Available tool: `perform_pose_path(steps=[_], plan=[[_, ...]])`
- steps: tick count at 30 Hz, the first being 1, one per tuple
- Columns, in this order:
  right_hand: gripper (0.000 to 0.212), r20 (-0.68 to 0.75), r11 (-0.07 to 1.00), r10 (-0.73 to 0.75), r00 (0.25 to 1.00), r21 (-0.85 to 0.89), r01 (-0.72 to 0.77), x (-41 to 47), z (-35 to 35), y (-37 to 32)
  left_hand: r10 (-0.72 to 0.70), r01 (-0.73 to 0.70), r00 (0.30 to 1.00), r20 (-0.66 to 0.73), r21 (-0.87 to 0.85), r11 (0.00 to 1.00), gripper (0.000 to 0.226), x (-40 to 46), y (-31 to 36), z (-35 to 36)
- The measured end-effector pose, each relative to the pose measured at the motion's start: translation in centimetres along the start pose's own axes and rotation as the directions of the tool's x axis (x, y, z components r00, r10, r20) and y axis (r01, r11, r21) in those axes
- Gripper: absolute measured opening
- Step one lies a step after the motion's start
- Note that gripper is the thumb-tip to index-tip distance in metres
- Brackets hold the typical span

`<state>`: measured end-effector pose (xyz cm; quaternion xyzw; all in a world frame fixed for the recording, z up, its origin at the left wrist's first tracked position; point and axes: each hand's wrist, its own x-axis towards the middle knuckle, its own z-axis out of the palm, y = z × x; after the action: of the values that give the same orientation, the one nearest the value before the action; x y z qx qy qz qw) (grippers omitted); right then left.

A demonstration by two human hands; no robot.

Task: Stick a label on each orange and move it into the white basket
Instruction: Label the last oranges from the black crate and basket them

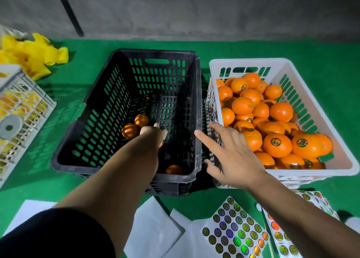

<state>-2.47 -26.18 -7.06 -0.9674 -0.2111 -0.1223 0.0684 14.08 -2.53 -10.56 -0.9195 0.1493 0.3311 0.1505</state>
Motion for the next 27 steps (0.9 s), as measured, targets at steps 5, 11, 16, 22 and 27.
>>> perform_pose_path(steps=[5,11,16,22,27], plan=[[0.085,-0.01,1.0,0.007,1.0,0.003,-0.007,0.0,0.0,-0.2,0.035,-0.16,0.947,-0.318,-0.376,0.912,0.072,-3.5,0.7,-3.8],[0.084,-0.006,1.0,0.007,1.0,-0.03,-0.007,-0.1,-0.1,-0.3,-0.258,-0.566,0.563,-0.785,-0.593,0.572,0.059,-11.6,2.4,-2.5],[0.077,-0.007,1.0,-0.018,1.0,-0.007,0.017,-0.6,-0.6,-0.6,-0.174,-0.669,0.414,-0.894,-0.428,0.608,0.054,-17.7,8.0,3.3],[0.085,0.043,0.999,-0.031,0.999,0.02,0.03,-2.7,-0.8,-1.7,0.067,-0.783,0.154,-0.986,-0.08,0.617,0.052,-18.6,13.0,11.3],[0.059,-0.169,0.952,0.24,0.956,0.235,-0.197,-10.3,2.2,-4.1,0.188,-0.787,0.534,-0.824,-0.404,0.466,0.058,-17.8,13.7,19.7]])
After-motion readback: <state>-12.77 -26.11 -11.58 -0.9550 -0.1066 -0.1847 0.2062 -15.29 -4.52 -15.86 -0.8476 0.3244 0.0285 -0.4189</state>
